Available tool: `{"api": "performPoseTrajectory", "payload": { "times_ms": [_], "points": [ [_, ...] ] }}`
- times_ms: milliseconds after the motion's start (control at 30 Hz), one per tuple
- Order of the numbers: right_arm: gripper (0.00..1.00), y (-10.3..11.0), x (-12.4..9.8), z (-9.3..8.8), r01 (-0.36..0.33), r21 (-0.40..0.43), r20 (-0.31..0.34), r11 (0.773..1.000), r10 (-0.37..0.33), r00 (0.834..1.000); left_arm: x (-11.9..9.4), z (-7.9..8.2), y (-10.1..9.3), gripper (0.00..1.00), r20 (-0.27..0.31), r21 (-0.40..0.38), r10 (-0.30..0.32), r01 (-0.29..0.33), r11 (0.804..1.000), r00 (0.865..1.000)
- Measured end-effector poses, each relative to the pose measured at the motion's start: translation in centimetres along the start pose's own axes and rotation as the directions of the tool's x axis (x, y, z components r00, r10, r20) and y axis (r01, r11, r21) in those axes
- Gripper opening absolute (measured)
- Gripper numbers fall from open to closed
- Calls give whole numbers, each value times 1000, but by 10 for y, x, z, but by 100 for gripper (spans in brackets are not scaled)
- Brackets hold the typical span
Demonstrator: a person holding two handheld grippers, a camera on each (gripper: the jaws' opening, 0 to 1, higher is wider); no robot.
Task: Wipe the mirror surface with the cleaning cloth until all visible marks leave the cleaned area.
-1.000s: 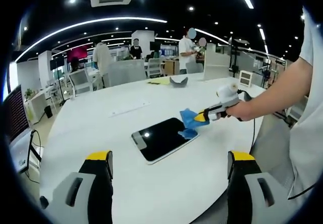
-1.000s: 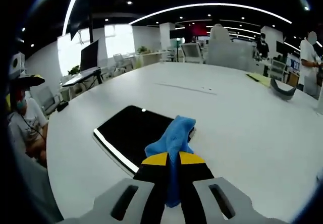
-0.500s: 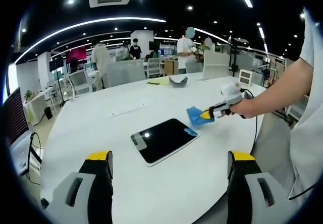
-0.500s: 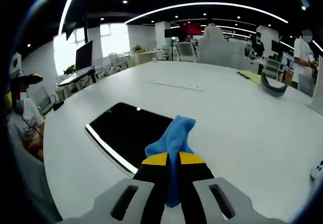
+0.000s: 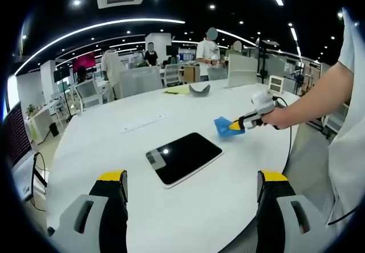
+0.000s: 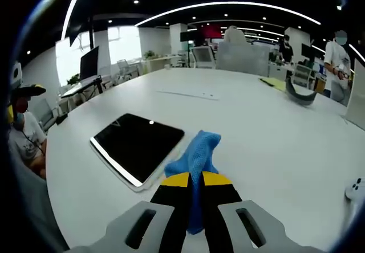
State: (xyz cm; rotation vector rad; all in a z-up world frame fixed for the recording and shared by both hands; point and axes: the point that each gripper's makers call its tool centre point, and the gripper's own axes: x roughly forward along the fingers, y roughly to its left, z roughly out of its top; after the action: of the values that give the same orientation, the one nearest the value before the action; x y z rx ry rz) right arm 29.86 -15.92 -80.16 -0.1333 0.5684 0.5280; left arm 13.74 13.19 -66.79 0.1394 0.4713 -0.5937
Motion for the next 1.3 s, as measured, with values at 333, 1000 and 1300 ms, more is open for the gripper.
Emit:
{"api": "performPoseTrajectory", "payload": {
  "times_ms": [333,1000,1300],
  "points": [
    [1,-4,0,-2,-5,1,-4,1000,5,1000,1,0,-3,95,-2,0,-3,3,1000,1000],
    [1,-7,11,-20,-30,-7,-41,1000,29,999,3,-4,-3,95,-35,0,-1,1,1000,999],
    [1,-5,20,-38,-57,-10,-88,998,55,995,3,-4,-2,95,-46,-2,4,-4,1000,999]
  ]
}}
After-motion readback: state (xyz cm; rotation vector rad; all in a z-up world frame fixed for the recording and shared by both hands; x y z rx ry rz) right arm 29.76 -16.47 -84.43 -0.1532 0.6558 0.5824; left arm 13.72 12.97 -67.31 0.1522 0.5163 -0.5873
